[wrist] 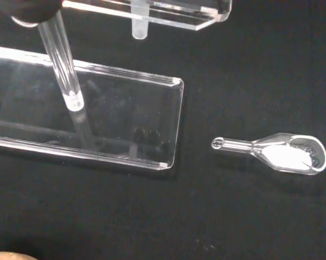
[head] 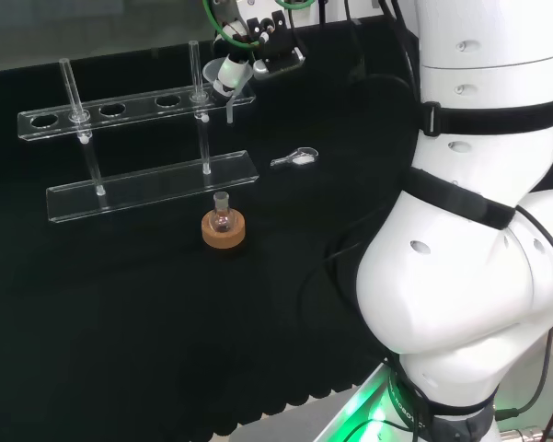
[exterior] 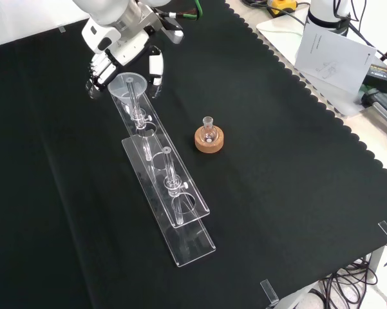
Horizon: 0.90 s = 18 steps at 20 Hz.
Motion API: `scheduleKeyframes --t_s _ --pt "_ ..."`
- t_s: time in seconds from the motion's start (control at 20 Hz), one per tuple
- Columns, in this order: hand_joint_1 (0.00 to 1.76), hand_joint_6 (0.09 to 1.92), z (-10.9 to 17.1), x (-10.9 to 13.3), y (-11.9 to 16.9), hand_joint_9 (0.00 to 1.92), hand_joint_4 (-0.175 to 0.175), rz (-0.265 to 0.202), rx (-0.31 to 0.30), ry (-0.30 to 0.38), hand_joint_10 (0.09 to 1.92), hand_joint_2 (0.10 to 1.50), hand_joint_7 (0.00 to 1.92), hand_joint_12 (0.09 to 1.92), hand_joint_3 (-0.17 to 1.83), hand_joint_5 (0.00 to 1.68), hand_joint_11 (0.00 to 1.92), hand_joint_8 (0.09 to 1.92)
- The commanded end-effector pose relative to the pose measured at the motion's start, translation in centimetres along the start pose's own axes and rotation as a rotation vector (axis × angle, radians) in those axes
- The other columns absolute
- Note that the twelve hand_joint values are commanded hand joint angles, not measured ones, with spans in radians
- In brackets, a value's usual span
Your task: Pick up the funnel from the transparent funnel stand.
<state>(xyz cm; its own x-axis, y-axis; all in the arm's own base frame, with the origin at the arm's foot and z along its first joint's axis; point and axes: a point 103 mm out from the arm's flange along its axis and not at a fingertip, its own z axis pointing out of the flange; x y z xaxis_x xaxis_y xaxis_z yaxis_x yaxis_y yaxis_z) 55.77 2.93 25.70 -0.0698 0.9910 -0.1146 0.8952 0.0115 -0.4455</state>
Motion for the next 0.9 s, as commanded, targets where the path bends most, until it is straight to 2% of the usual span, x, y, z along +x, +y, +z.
scheduleKeyframes --t_s 0.05,0.15,0.35,0.6,0.9 --pt "0.71 0.09 0.09 -0.10 0.26 0.20 -0.009 0.007 -0.004 -0.016 0.78 0.75 0.00 1.48 0.28 0.04 0.26 0.53" --pt "0.73 0.09 0.09 -0.17 0.35 0.25 -0.010 0.014 -0.007 -0.019 0.76 0.74 0.00 1.47 0.33 0.06 0.27 0.62" --pt "0.74 0.09 0.02 -0.13 0.53 0.35 -0.013 0.027 -0.014 -0.027 0.72 0.72 0.09 1.46 0.41 0.16 0.29 0.69" --pt "0.73 0.09 0.00 -0.15 0.69 0.46 -0.018 0.026 -0.011 -0.031 0.69 0.72 0.22 1.44 0.46 0.30 0.31 0.72" --pt "0.69 0.09 -0.66 -0.36 0.24 0.43 -0.019 0.011 -0.032 -0.018 0.67 0.70 0.20 1.43 0.47 0.30 0.29 0.71"
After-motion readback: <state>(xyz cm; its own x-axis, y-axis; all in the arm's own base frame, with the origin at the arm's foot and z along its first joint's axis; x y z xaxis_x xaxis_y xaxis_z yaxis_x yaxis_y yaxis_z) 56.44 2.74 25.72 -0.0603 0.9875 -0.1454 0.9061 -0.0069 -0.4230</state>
